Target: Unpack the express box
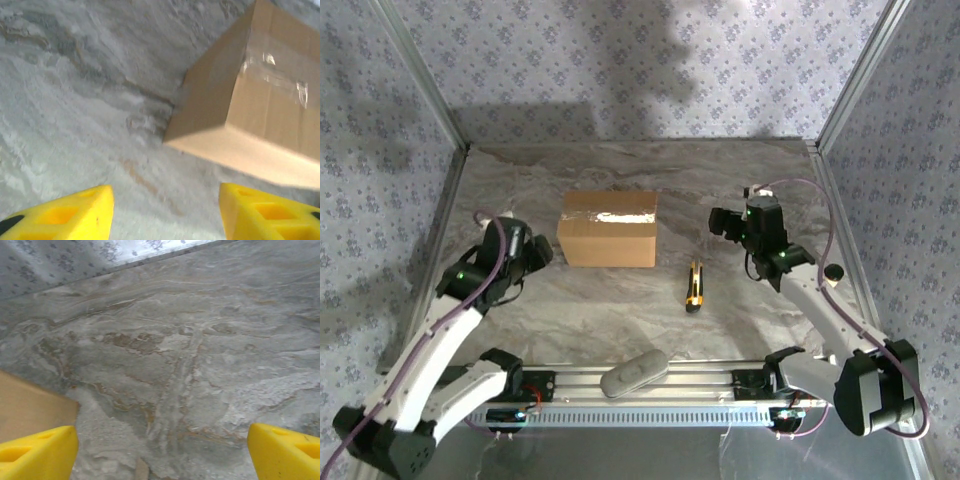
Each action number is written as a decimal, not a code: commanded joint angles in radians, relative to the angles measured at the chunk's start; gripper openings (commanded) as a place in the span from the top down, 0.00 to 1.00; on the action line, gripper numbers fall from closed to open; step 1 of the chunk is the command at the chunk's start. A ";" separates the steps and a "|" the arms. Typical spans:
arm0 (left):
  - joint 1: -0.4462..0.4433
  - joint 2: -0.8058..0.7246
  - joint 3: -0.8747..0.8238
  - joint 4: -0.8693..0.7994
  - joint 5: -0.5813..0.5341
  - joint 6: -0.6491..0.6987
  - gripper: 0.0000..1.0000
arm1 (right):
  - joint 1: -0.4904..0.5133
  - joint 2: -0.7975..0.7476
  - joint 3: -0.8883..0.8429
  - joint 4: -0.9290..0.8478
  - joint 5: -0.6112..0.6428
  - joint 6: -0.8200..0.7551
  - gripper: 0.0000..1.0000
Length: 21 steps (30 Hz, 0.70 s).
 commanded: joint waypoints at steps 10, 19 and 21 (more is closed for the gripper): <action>-0.130 0.046 -0.129 0.093 0.096 -0.159 0.49 | 0.081 0.074 0.056 -0.016 -0.096 0.071 0.12; -0.128 0.326 0.018 0.214 0.022 -0.074 0.51 | 0.116 0.074 0.058 -0.034 -0.090 0.100 0.12; -0.127 0.362 0.029 0.239 0.000 -0.058 0.51 | 0.121 0.074 0.056 -0.035 -0.090 0.105 0.12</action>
